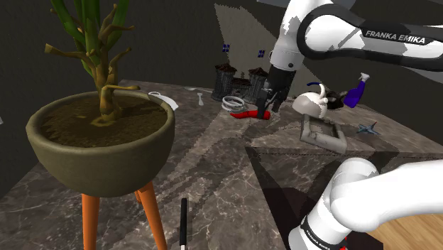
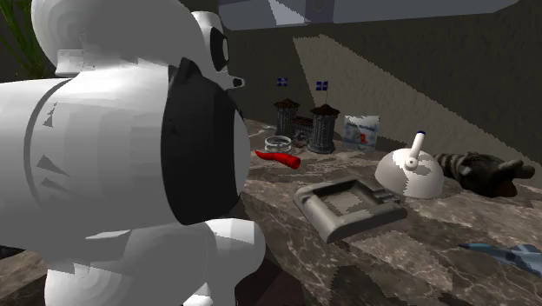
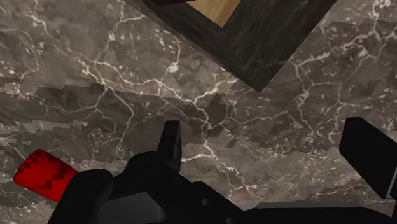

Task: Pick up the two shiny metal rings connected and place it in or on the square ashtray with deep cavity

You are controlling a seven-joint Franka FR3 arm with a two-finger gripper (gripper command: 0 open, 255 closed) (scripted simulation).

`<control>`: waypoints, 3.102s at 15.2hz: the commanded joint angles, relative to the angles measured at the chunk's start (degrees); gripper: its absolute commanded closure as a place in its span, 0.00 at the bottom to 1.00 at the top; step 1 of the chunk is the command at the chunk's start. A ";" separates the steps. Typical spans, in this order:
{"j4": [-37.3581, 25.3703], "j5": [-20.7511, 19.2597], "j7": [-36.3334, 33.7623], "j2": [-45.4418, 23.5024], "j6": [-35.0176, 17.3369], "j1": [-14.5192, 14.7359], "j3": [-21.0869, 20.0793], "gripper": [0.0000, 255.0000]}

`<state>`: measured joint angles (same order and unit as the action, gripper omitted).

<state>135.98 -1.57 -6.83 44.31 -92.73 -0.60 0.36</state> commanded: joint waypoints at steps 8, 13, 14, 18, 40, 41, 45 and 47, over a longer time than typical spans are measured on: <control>-5.94 -1.86 4.39 -13.84 -8.35 -1.26 4.16 0.00; -12.36 -1.87 7.59 -24.25 -12.65 -1.85 6.81 0.00; -13.86 -1.73 8.25 -26.37 -13.33 -1.95 7.31 0.00; -20.60 -0.71 10.98 -34.97 -15.36 -2.44 9.11 0.00; -34.36 3.59 16.81 -54.71 -21.32 -4.66 11.38 0.00; -34.36 3.59 16.81 -54.71 -21.32 -4.66 11.38 0.00; -34.36 3.59 16.81 -54.70 -21.32 -4.66 11.38 1.00; -34.36 3.59 16.81 -54.70 -21.32 -4.66 11.38 1.00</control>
<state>101.60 2.03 9.98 -10.37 -114.05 -5.25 11.73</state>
